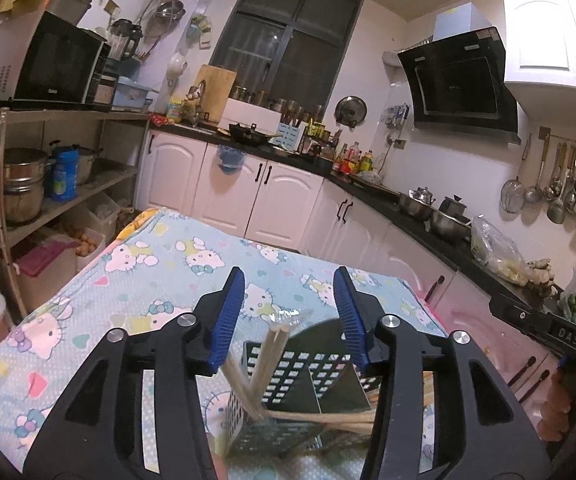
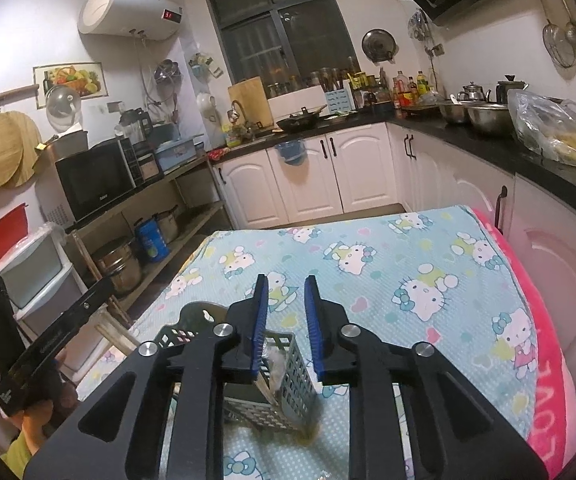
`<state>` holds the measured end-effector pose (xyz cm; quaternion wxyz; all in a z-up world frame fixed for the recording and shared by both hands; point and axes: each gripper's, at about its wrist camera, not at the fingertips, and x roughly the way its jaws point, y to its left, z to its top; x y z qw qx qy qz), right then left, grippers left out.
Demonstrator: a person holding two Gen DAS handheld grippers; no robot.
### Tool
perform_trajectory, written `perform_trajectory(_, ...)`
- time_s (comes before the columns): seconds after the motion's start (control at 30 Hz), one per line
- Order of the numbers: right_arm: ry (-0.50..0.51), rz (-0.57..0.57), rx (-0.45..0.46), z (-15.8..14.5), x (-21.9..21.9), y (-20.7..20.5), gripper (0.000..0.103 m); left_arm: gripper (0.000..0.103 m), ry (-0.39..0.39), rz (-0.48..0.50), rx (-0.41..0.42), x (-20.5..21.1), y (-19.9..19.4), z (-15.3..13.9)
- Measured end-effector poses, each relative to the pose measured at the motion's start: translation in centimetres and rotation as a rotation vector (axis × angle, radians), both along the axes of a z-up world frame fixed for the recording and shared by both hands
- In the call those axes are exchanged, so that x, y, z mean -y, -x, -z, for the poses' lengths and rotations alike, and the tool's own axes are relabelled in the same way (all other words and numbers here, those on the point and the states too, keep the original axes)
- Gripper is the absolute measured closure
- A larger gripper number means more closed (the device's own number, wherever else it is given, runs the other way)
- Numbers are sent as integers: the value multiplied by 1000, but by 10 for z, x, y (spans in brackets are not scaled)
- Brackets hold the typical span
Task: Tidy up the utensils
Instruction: 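Open the left tool over the holder while the right tool opens, releasing chopsticks, then withdraw both open tools and lower them toward the chopsticks on the cloth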
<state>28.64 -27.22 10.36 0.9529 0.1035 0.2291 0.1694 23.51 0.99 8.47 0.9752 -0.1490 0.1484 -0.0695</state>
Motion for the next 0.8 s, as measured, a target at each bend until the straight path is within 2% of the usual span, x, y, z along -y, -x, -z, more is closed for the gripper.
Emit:
perform_trajectory(0.6,6,-11,-17,0,7,23,61,30,2,103,-71,9,31,0)
perform_trajectory(0.8,5,-9,-28,8,14,41,54,19,-6,119,-86,10,42,0)
